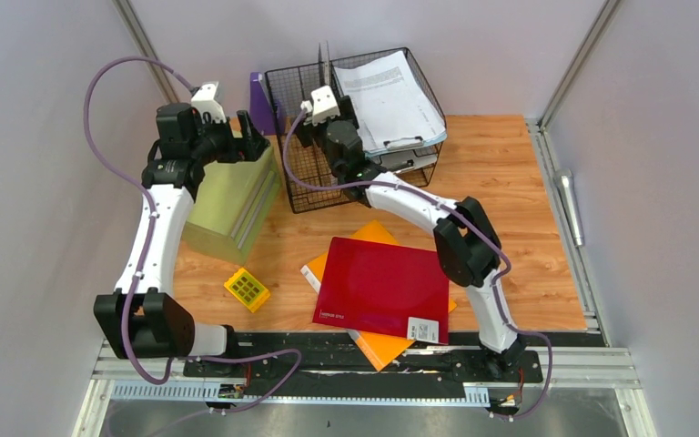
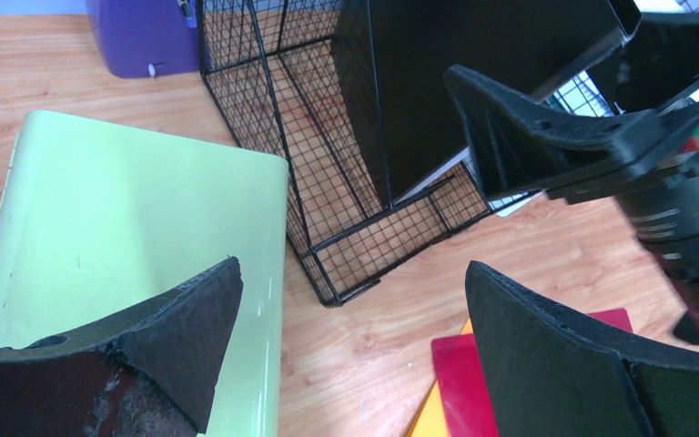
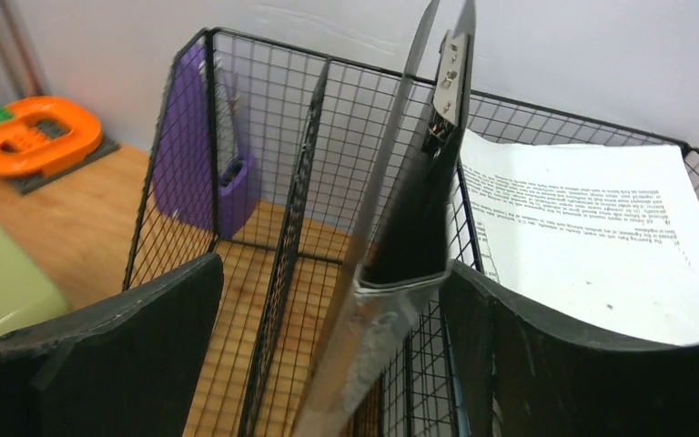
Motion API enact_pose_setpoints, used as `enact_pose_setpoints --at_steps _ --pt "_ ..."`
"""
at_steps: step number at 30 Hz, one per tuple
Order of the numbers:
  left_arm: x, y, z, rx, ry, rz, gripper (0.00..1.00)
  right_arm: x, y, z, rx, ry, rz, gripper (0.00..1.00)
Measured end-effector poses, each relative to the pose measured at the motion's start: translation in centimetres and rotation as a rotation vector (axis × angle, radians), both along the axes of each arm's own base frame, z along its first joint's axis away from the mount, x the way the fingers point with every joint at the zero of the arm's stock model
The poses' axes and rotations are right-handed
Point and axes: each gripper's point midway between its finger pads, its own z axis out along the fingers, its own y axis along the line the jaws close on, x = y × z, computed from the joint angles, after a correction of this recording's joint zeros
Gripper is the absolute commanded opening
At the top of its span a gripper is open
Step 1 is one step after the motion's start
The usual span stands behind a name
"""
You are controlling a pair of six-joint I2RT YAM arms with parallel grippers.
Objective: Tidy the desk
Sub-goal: Place the folder in the storage box.
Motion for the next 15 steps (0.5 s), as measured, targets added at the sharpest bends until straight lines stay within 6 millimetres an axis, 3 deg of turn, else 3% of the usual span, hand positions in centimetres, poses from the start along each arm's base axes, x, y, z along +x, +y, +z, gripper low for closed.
enact_pose_setpoints --at_steps 4,9,11,15 --pt "-0.9 -0.1 0.0 0.025 0.003 -0.023 1.0 -1.9 0.1 2.2 -0.075 0.045 0.108 1.0" --pt "-3.4 -1.3 -0.4 0.06 -0.008 -0.135 1.0 -5.8 -0.9 8.3 -0.151 0.038 0.25 1.0" --pt "-4.9 -2.4 -1.4 0.092 -0.001 -0.218 1.0 -8.3 -2.0 11.4 -0.196 0.021 0.31 1.0" --pt "-8.4 -5.8 -4.7 0.175 0.034 -0.418 1.0 -13.2 -5.3 15.1 -0.294 -0.007 0.385 1.0"
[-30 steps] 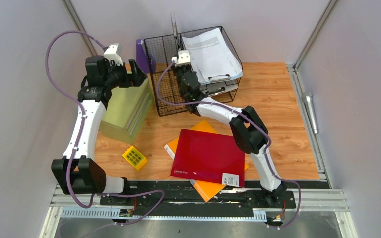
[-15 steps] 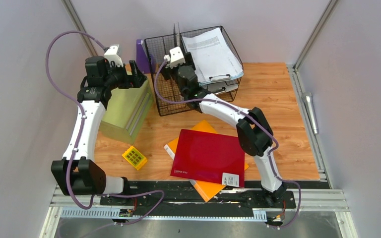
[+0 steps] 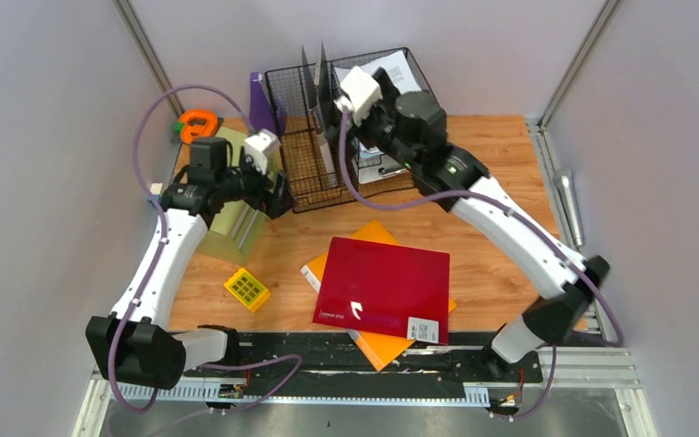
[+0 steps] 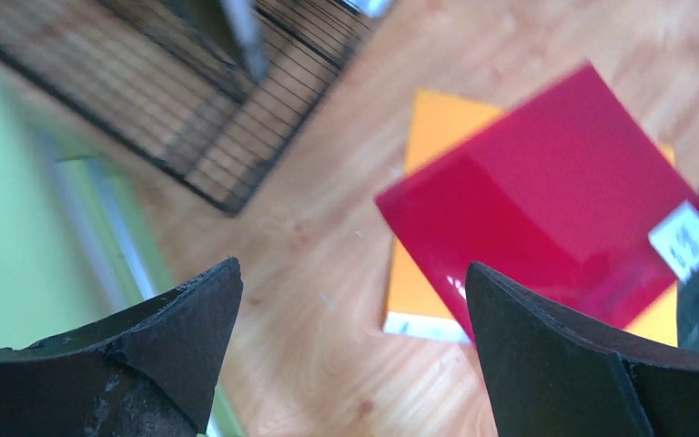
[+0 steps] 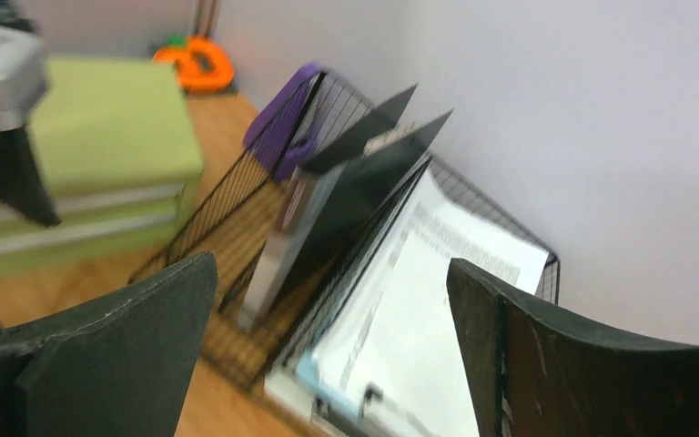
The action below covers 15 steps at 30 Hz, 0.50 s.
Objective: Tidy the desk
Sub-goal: Place the folder in the storage box, then pick up the folder from the corner of the board.
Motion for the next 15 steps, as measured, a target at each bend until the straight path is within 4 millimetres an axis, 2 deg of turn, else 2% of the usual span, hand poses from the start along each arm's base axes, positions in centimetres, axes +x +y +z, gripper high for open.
enact_pose_setpoints --at_steps 2,4,7,12,14,15 --pt "-2.0 -1.9 -2.0 0.048 0.026 -0.105 1.0 -2.5 -1.8 -0.6 -0.05 0.015 0.036 1.0" --pt "-3.8 -3.4 -3.6 0.085 0.051 -0.194 1.0 -5.5 -3.9 -3.5 -0.13 0.086 0.1 1.0" --pt "-6.2 -5.3 -5.5 0.138 0.086 -0.323 1.0 -8.7 -7.0 -10.0 -0.226 0.258 0.186 1.0" --pt "-7.8 -7.4 -8.5 0.214 0.167 -0.467 1.0 -12.3 -13.1 -22.0 -0.334 0.606 0.202 1.0" --pt "-8.4 -8.2 -10.2 0.252 0.212 -0.515 1.0 -15.2 -15.1 -26.3 -0.375 0.738 0.219 1.0" --pt "-8.7 -8.6 -11.2 0.277 0.235 -0.539 1.0 -16.6 -15.6 -27.5 -0.387 0.783 0.24 1.0"
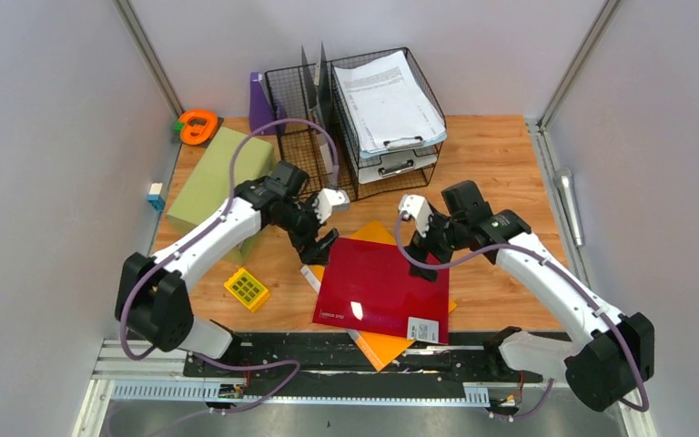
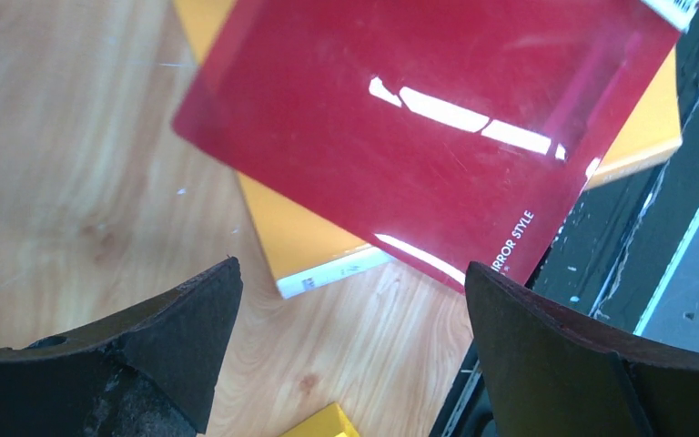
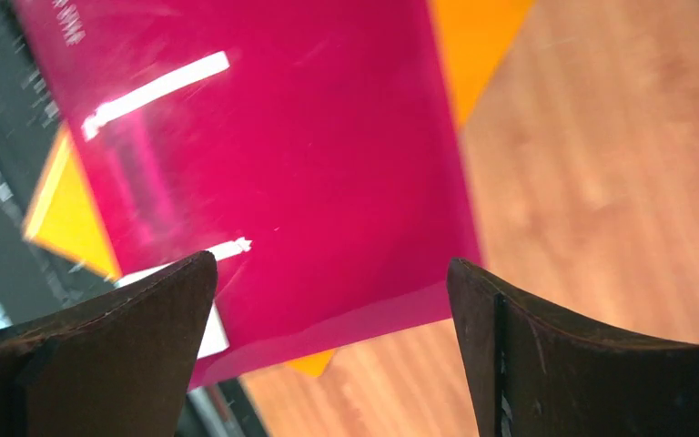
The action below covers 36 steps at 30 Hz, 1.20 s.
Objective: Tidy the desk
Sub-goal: Pick up the folder from the corner of the board.
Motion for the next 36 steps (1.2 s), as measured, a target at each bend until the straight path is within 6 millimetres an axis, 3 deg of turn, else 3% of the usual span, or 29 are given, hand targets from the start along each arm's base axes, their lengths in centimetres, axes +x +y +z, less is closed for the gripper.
enact_pose_setpoints --at_steps 2,6,9,10,17,23,28,36 --pt "-0.7 -0.7 -1.6 0.049 0.03 -0.042 1.0 -2.4 -0.5 -1.4 0.0 0.065 0.036 1.0" --pt "-1.0 -1.3 -3.1 0.1 0.034 -0.072 1.0 -5.3 -0.4 -1.6 0.028 0.1 0.105 1.0" --pt "-0.1 -1.2 -3.8 0.13 0.025 -0.057 1.0 -7.8 0.5 -1.9 0.029 0.093 0.197 1.0" --pt "0.3 -1.2 -4.1 0.14 0.025 -0.05 1.0 -9.6 1.0 -2.4 0.021 0.089 0.262 1.0" --pt "2.3 -2.1 -6.2 0.181 0.035 -0.022 1.0 -14.4 1.3 -5.2 -0.04 0.082 0.425 1.0" --pt "2.1 -2.3 -8.1 0.223 0.07 -0.019 1.0 -16.0 1.8 -9.1 -0.12 0.036 0.51 0.99" --pt "2.3 -2.2 -8.2 0.232 0.073 -0.009 1.0 -15.9 2.2 -12.4 -0.241 -0.033 0.542 0.95" --pt "2.6 -2.6 -7.8 0.218 0.066 -0.007 1.0 -13.4 3.5 -13.1 -0.298 -0.156 0.466 0.81"
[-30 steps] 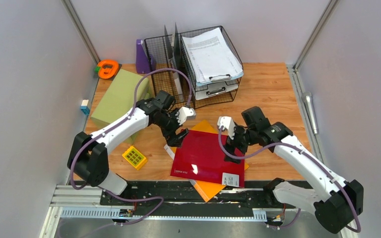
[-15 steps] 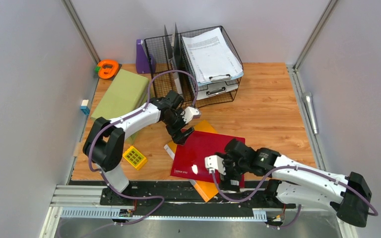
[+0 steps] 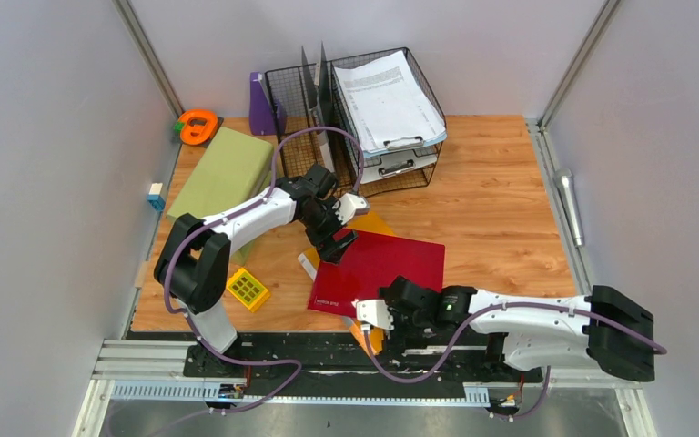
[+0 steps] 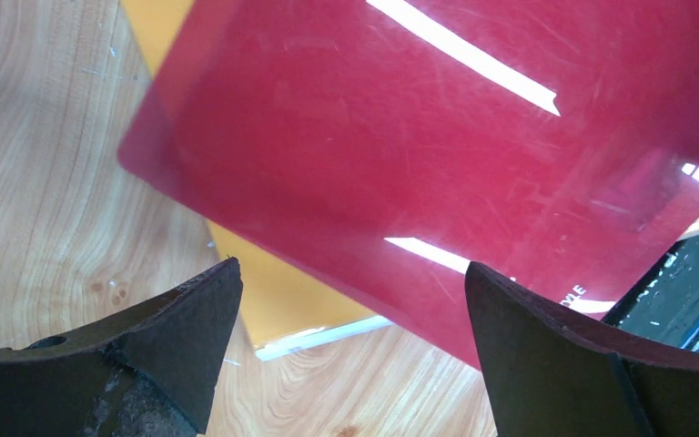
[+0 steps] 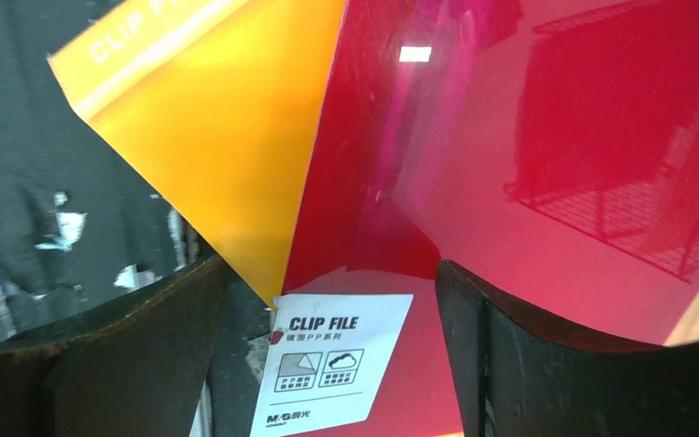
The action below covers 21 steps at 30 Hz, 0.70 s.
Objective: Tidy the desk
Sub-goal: Pick up the folder from the corner of the board.
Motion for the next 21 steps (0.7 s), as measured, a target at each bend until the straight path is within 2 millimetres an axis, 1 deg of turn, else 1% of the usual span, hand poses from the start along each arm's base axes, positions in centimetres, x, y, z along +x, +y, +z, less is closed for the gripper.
enact_pose_setpoints --at_steps 2,3,5,9,13,16,18,19,21 --pt "0.0 0.0 0.0 -0.003 0.002 -0.002 1.0 0.8 -0.1 -0.1 -0.008 -0.037 -0.02 0.74" --pt "-0.1 -0.1 0.0 -0.003 0.003 -0.002 1.0 1.0 -0.3 -0.2 -0.017 -0.049 -0.028 0.69" --pt "-0.1 -0.1 0.0 -0.005 0.004 -0.003 1.0 1.4 -0.7 -0.4 -0.035 -0.07 -0.034 0.63" --pt "-0.2 -0.1 0.1 -0.007 0.007 -0.005 1.0 1.3 -1.0 -0.4 -0.044 -0.074 -0.024 0.47" --pt "-0.2 0.0 0.1 -0.005 0.004 -0.012 1.0 1.7 -1.1 0.1 -0.043 -0.101 -0.01 0.32" --pt "-0.2 0.1 0.4 -0.006 -0.007 -0.018 1.0 2.0 -1.3 0.4 -0.055 -0.122 0.001 0.16" --pt "-0.2 0.2 0.7 -0.006 -0.015 -0.021 1.0 2.3 -1.4 0.8 -0.06 -0.141 0.002 0.02" --pt "-0.2 0.2 0.8 -0.006 -0.018 -0.023 1.0 2.4 -1.5 1.1 -0.059 -0.153 0.002 0.0" --pt "-0.3 0.2 1.1 -0.01 -0.027 -0.028 1.0 2.8 -1.4 1.9 -0.051 -0.174 -0.002 0.0"
